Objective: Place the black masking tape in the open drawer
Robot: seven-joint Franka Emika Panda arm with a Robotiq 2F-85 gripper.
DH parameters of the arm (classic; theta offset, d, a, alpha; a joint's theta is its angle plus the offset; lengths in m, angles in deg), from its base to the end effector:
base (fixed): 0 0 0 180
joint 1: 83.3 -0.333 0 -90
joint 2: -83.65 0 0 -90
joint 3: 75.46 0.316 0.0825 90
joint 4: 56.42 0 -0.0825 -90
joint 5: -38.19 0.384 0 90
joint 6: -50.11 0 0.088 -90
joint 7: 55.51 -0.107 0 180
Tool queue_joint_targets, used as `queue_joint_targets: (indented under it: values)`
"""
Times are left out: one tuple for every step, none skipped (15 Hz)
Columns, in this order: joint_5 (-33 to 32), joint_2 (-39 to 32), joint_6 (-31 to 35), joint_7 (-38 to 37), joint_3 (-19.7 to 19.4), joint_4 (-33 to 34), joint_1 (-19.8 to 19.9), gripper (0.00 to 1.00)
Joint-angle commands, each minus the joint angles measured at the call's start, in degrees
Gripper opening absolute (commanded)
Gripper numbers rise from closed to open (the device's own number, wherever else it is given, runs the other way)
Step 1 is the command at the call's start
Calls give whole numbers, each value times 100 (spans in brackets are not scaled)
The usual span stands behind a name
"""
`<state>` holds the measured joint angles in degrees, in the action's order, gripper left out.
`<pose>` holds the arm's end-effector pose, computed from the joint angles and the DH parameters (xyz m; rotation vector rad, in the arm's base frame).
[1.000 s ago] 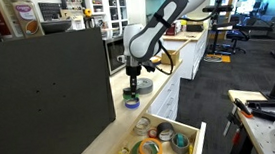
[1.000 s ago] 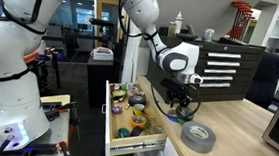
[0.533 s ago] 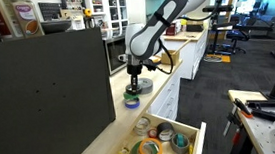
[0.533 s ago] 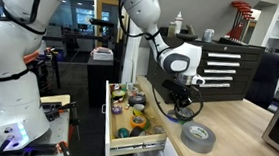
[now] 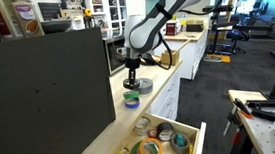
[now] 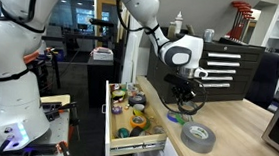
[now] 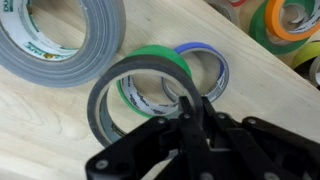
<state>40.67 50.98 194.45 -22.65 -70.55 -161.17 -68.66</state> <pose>0.6507 -0.1163 0.2331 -3.0621 -0.5473 -0.2184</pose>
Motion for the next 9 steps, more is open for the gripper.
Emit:
queue_joint_targets:
  values:
    - [-34,610,-200,-327,-111,-385,-136,3]
    - [-55,723,-246,-447,-148,-472,-185,3]
    - [-119,859,-222,-694,-228,-602,-277,3]
    - [-111,1002,-256,-838,-239,-737,-309,3]
    - [-97,1163,-224,-991,-261,-929,-360,3]
    - [-163,1304,-114,-1232,-340,-1116,-460,3]
    - [-190,1454,-72,-1408,-376,-1316,-532,3]
    - [-250,1603,-33,-1619,-425,-1535,-626,3]
    - [-346,1736,18,-1842,-488,-1730,-730,3]
